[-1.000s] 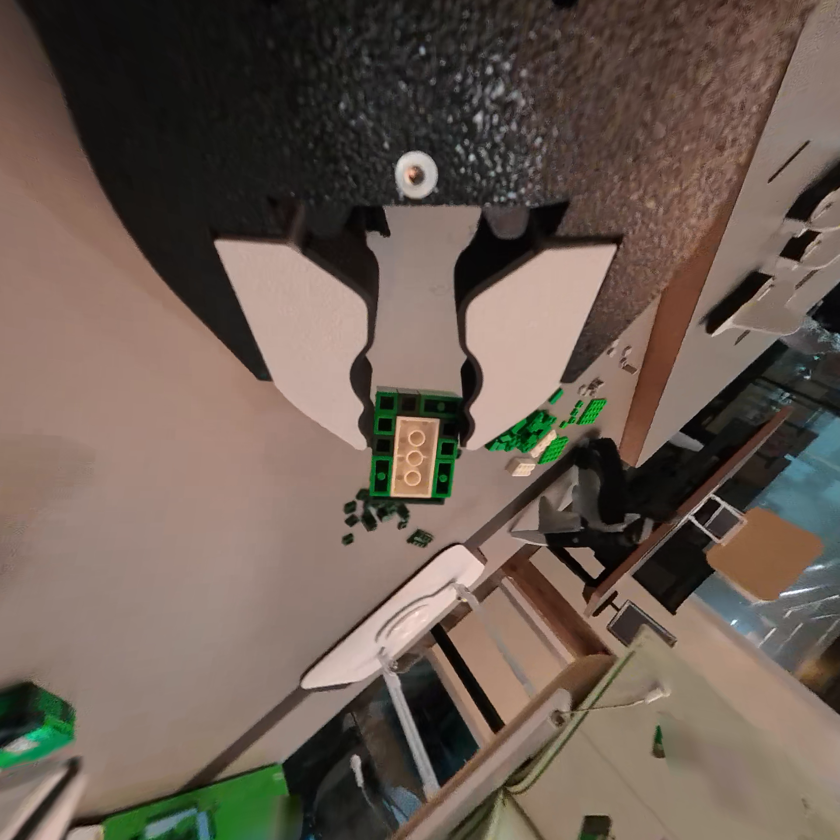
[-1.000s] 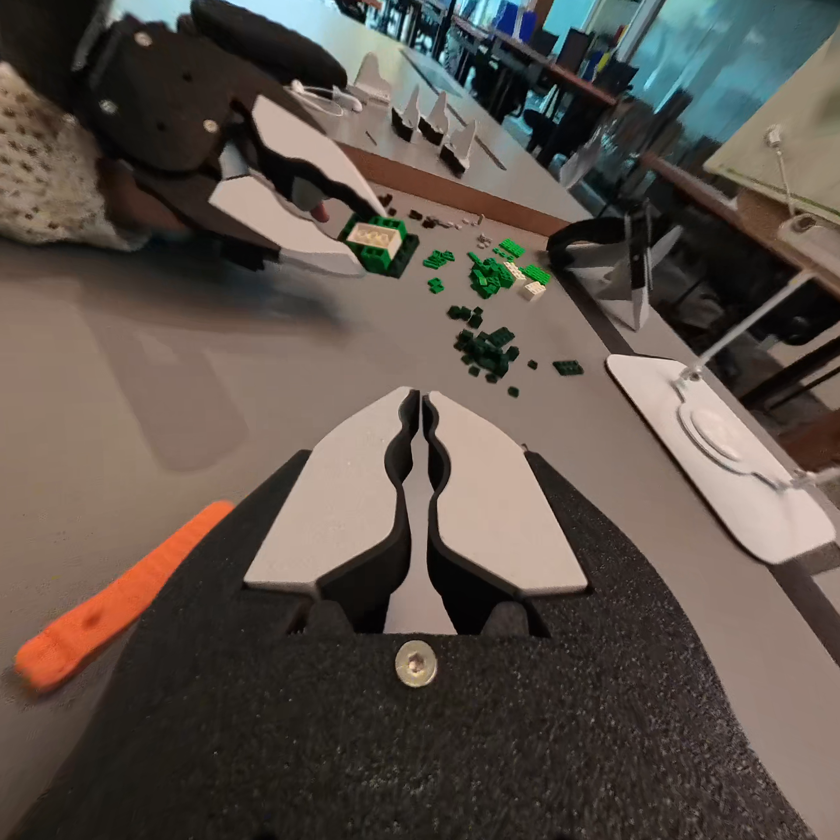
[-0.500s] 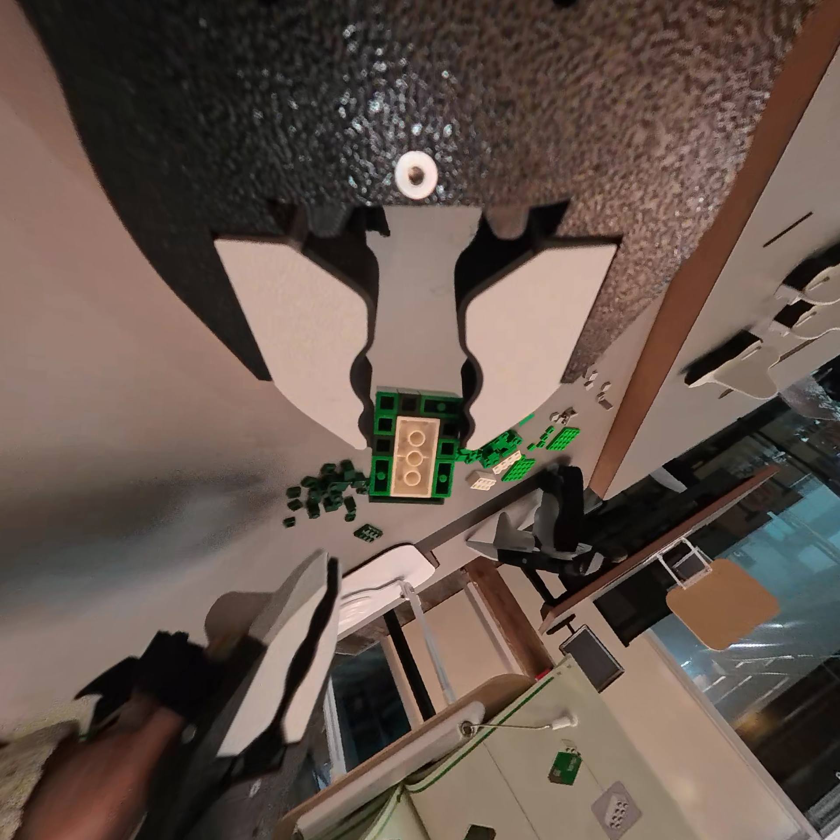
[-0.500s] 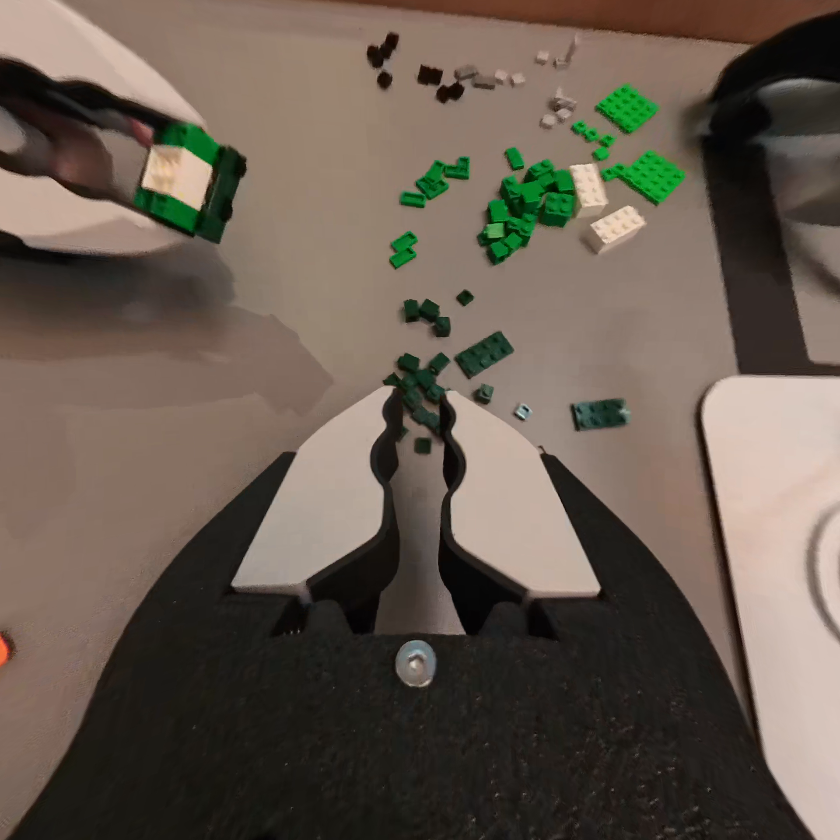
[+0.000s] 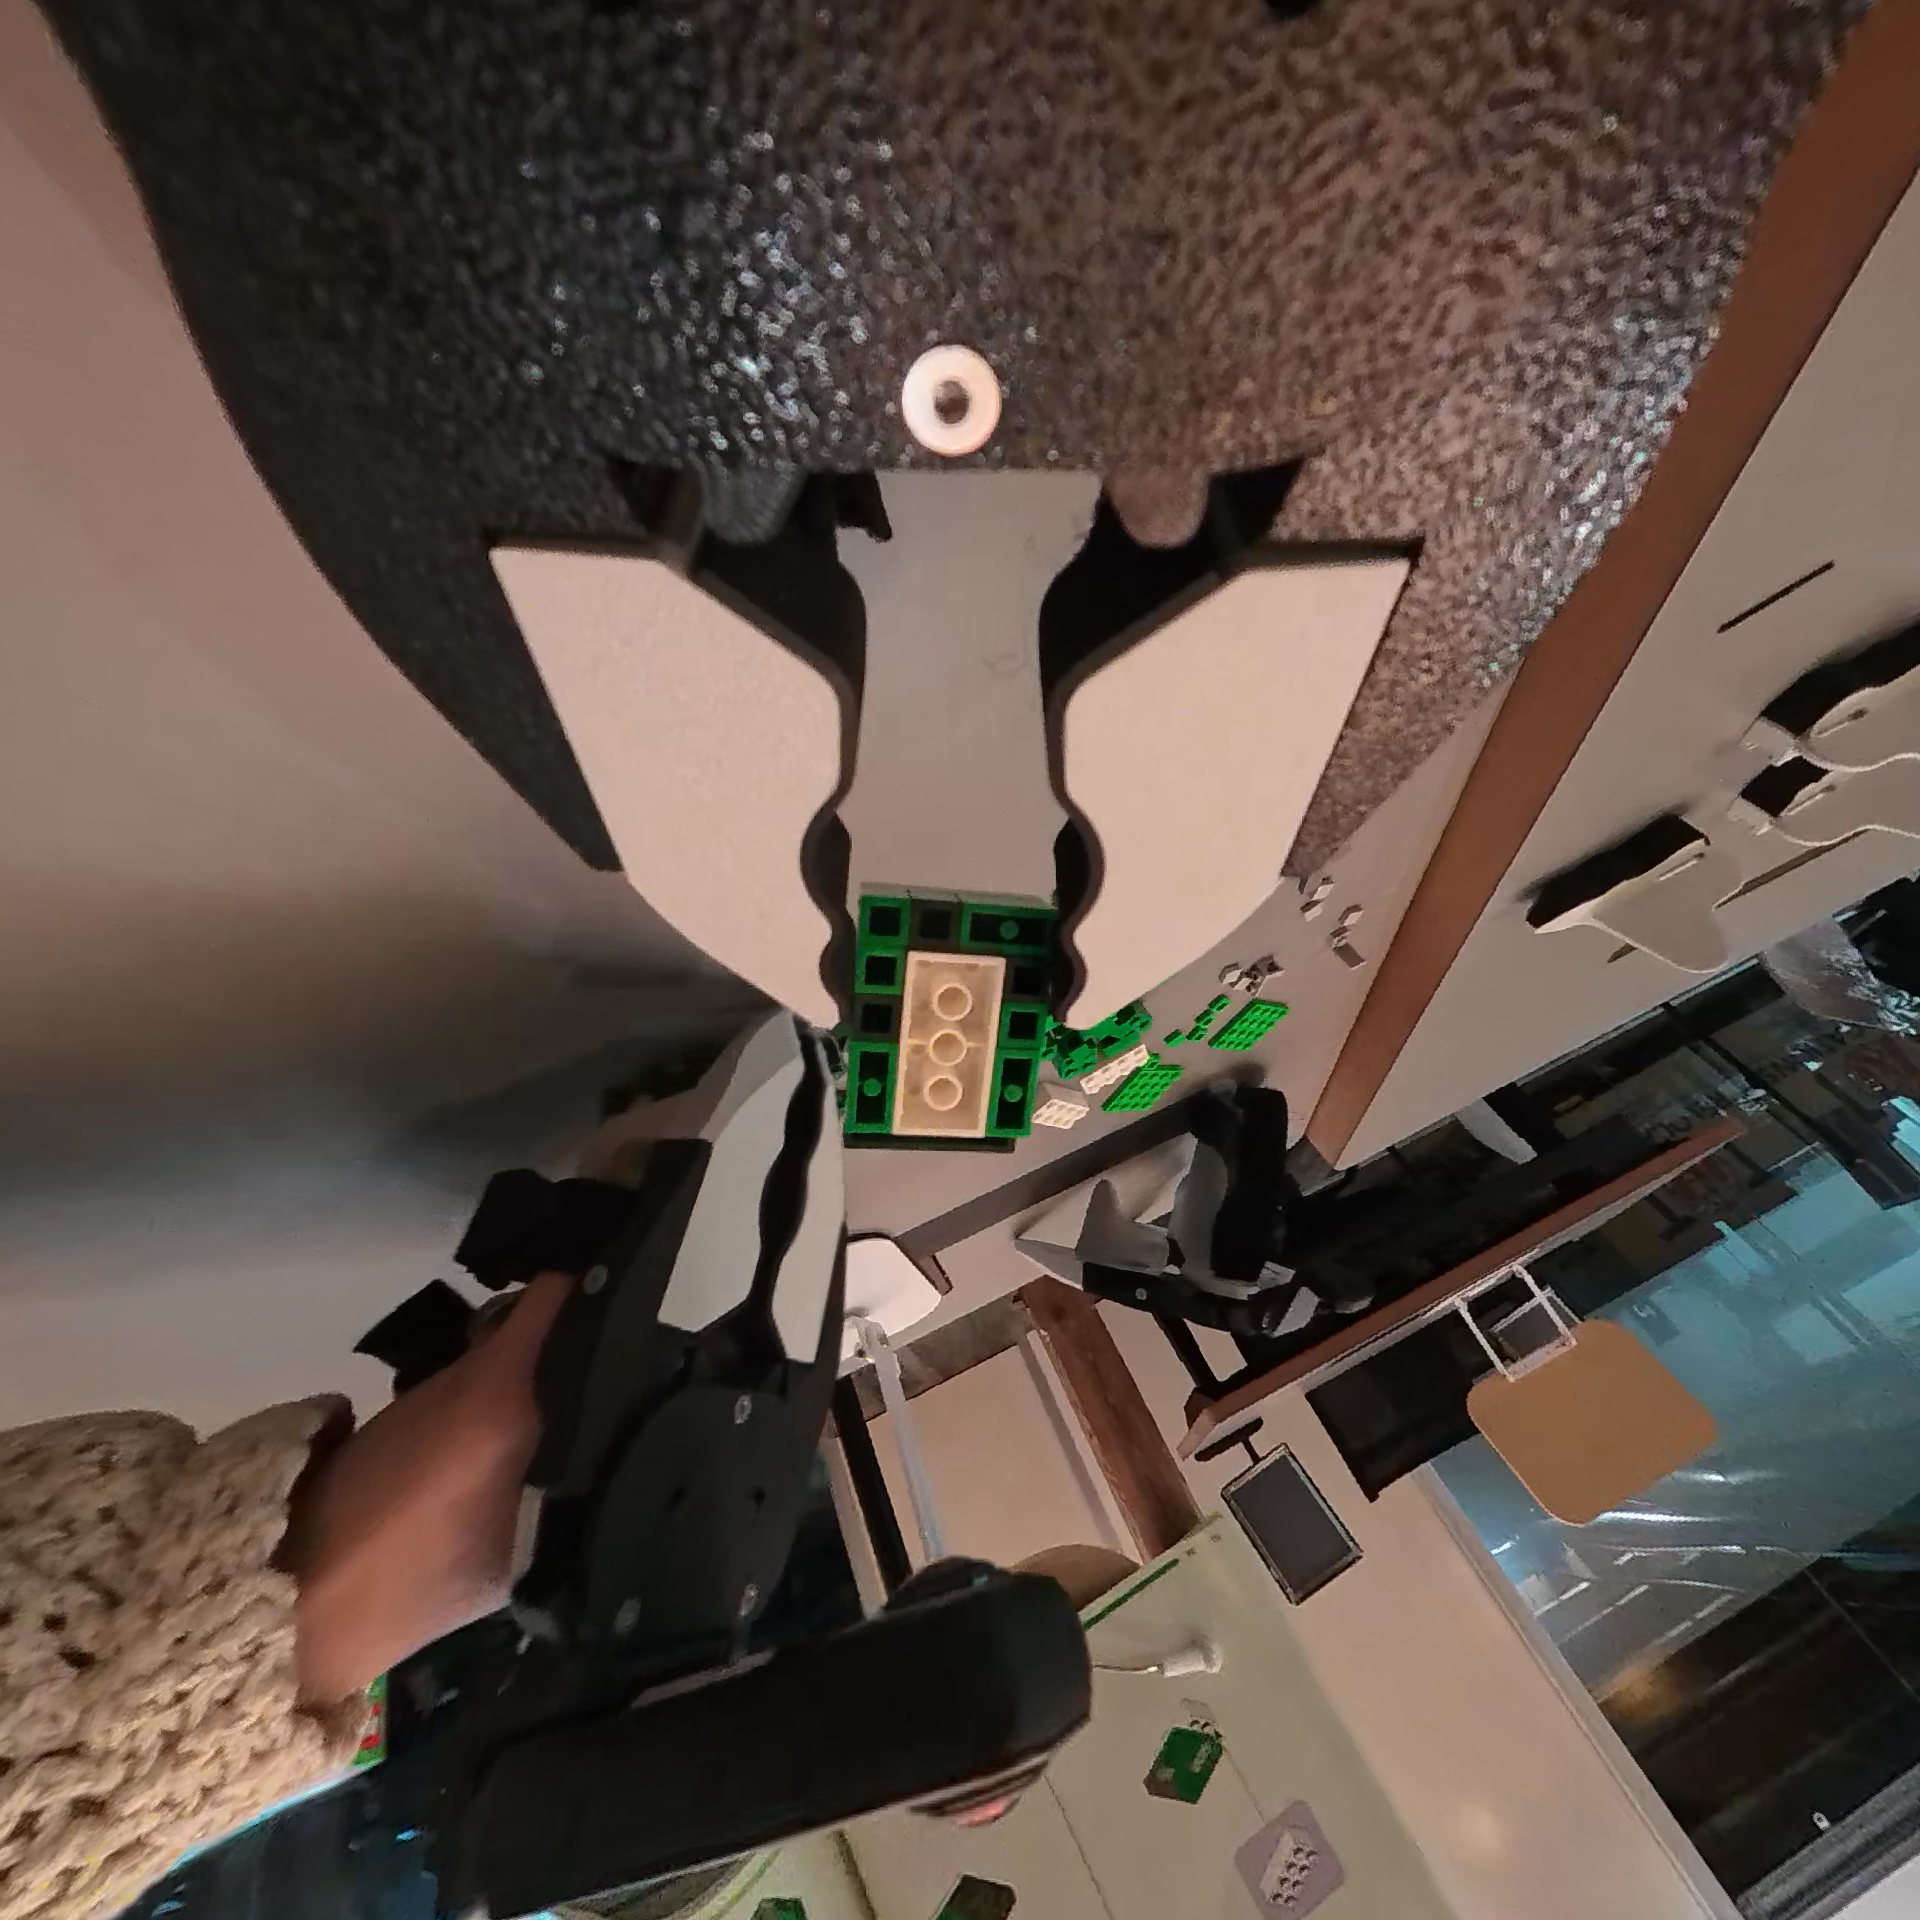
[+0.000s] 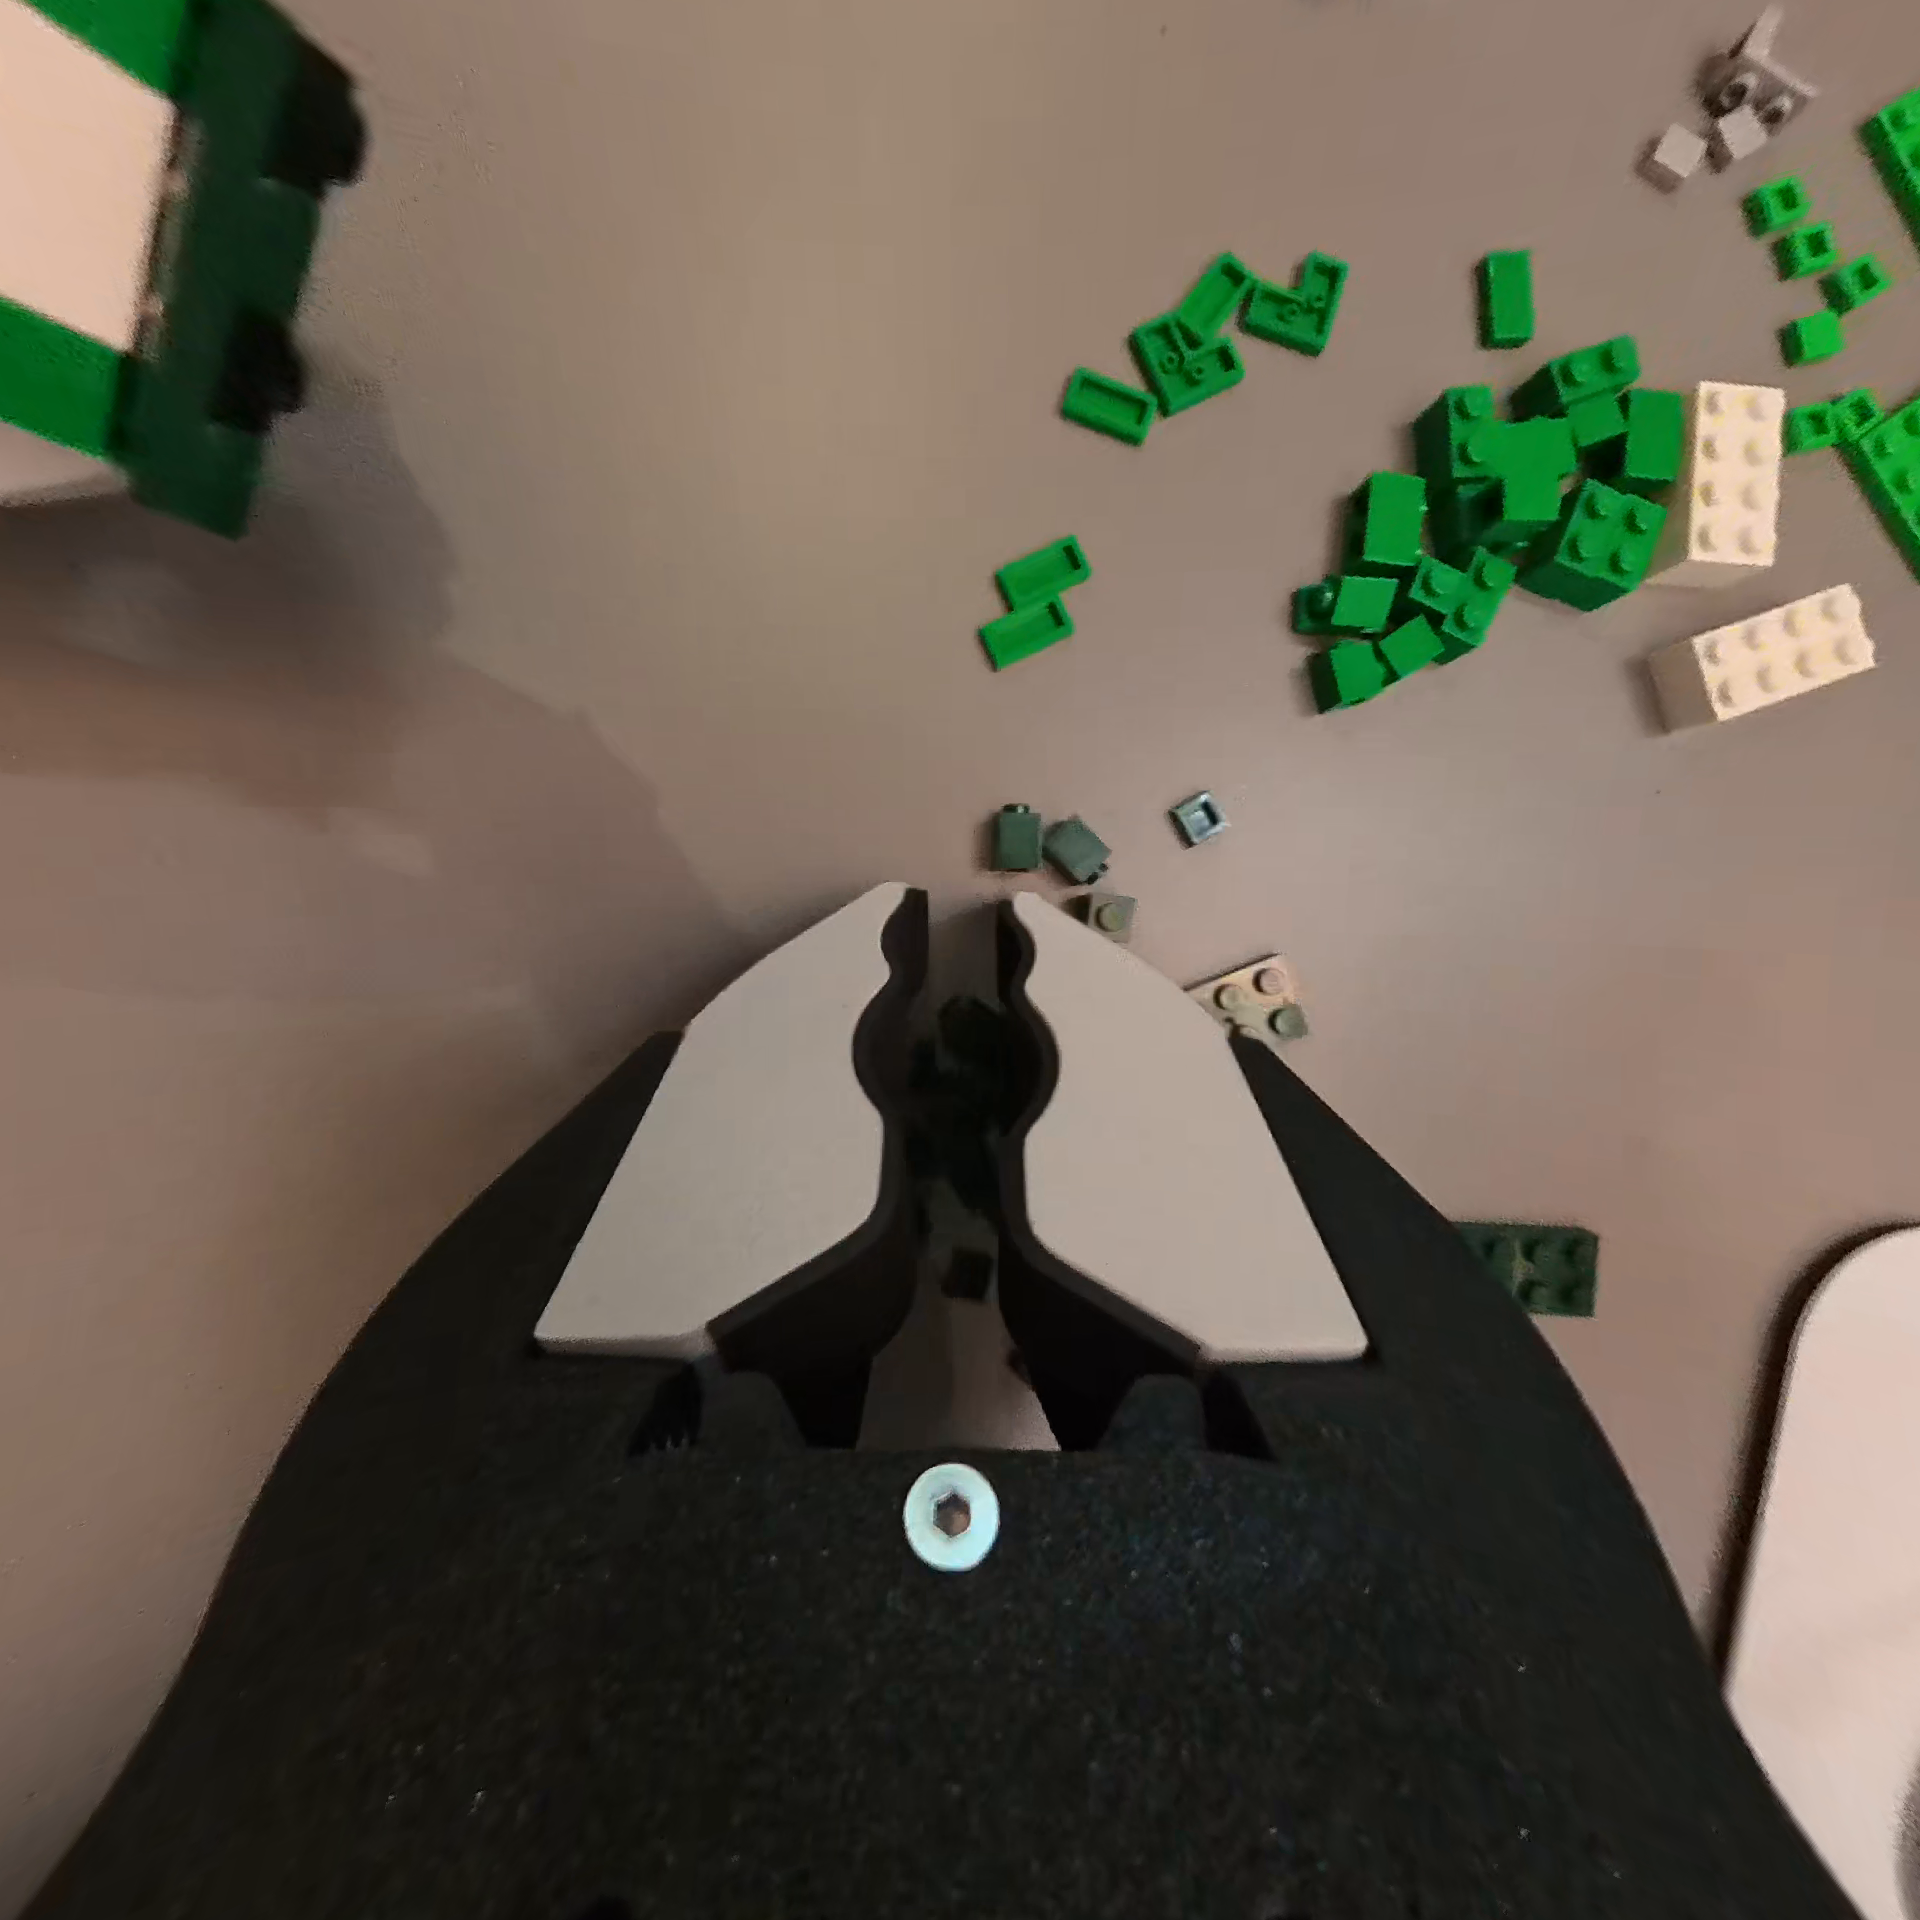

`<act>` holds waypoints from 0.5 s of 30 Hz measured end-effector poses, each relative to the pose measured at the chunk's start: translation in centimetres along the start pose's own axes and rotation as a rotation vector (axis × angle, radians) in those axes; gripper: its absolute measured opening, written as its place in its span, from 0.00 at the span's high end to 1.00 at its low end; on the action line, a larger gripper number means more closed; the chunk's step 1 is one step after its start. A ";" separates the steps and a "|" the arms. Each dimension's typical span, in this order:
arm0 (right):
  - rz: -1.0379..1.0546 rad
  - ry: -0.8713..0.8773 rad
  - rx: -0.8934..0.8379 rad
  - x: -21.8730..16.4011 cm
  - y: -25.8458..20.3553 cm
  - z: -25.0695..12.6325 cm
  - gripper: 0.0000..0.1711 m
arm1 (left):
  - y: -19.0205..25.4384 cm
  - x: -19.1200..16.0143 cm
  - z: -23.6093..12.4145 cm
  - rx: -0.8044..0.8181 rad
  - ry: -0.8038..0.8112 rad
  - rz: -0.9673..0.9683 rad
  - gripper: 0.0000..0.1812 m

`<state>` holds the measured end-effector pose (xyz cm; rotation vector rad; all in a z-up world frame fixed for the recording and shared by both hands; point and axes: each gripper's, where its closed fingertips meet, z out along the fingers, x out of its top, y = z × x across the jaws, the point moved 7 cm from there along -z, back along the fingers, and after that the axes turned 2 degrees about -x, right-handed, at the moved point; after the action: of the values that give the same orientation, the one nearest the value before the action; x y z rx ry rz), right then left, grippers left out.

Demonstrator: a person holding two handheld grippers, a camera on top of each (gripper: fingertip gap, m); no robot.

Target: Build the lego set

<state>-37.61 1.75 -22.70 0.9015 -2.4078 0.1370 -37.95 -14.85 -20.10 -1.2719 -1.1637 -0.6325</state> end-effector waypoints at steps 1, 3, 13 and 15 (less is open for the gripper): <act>0.006 -0.005 -0.004 0.0 0.2 0.0 0.93 | 0.0 0.0 0.0 -0.001 -0.001 0.002 0.80; 0.012 -0.004 -0.003 0.0 0.5 0.2 0.92 | 0.1 0.0 0.1 -0.003 -0.004 0.012 0.80; -0.045 0.051 -0.005 0.4 0.6 0.7 0.92 | 0.4 0.1 0.3 -0.015 -0.013 0.029 0.80; -0.042 0.054 -0.008 0.6 0.7 0.8 0.92 | 0.4 0.1 0.4 -0.017 -0.014 0.033 0.80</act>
<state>-38.79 1.70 -23.03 0.9326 -2.3362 0.1334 -37.68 -14.40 -20.23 -1.3093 -1.1482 -0.6112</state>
